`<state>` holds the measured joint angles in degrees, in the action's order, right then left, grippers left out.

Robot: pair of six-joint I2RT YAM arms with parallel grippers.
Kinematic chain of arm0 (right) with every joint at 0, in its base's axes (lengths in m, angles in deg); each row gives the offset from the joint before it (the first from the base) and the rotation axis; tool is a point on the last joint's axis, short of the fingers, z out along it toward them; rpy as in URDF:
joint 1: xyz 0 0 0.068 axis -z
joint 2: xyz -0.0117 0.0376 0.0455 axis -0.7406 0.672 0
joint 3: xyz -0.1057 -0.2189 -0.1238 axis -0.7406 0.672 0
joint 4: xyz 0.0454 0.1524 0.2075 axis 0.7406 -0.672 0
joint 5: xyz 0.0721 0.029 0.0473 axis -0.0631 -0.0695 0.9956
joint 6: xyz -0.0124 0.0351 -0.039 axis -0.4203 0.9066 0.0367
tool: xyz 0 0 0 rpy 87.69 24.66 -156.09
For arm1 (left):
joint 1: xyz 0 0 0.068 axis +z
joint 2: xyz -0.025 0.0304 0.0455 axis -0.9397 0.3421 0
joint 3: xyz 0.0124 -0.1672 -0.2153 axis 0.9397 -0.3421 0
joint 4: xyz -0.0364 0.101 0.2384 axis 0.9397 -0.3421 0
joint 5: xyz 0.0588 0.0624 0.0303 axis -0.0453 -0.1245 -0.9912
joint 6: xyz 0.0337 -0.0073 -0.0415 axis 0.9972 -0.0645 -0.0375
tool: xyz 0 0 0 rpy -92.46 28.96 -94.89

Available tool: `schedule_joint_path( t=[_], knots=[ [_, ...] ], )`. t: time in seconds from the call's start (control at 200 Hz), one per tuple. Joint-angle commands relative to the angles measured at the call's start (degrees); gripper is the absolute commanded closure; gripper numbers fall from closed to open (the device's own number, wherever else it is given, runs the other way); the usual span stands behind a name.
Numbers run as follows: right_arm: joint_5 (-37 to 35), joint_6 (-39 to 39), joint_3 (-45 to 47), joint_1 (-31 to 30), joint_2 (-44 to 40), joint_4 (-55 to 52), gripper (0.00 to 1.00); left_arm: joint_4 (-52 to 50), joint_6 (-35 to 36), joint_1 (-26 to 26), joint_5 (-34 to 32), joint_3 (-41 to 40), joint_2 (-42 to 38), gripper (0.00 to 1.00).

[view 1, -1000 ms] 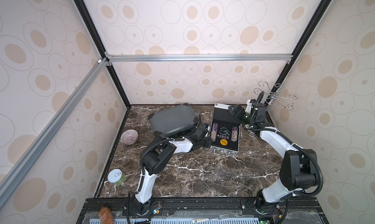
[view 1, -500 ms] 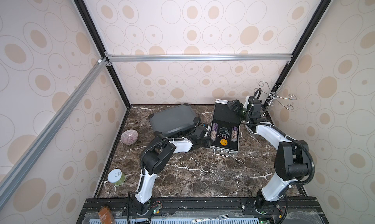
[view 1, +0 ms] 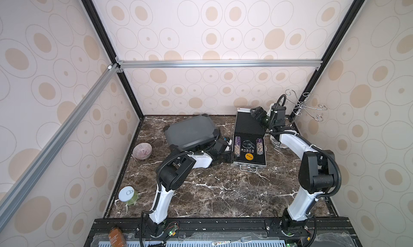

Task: Open the poker set cases
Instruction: Adjust the poker set case at the center of the board.

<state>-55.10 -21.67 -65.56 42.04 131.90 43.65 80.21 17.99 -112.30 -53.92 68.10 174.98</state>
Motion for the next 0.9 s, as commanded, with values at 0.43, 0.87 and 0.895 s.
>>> schedule_joint_path(
  t=[0.43,0.87,0.895],
  knots=[
    [-3.2,-1.3,0.8,0.7,-0.7,-3.7,0.01,-0.3,-2.8,-3.6,4.9,3.7,5.4,0.62],
    [-4.0,-2.1,2.7,1.9,-2.7,-4.1,0.02,-1.7,-2.6,-4.0,4.8,8.9,8.8,0.60],
    [-4.0,-2.2,2.7,1.8,-2.7,-4.1,0.01,-1.8,-2.5,-4.0,4.7,9.0,8.8,0.59]
  ],
)
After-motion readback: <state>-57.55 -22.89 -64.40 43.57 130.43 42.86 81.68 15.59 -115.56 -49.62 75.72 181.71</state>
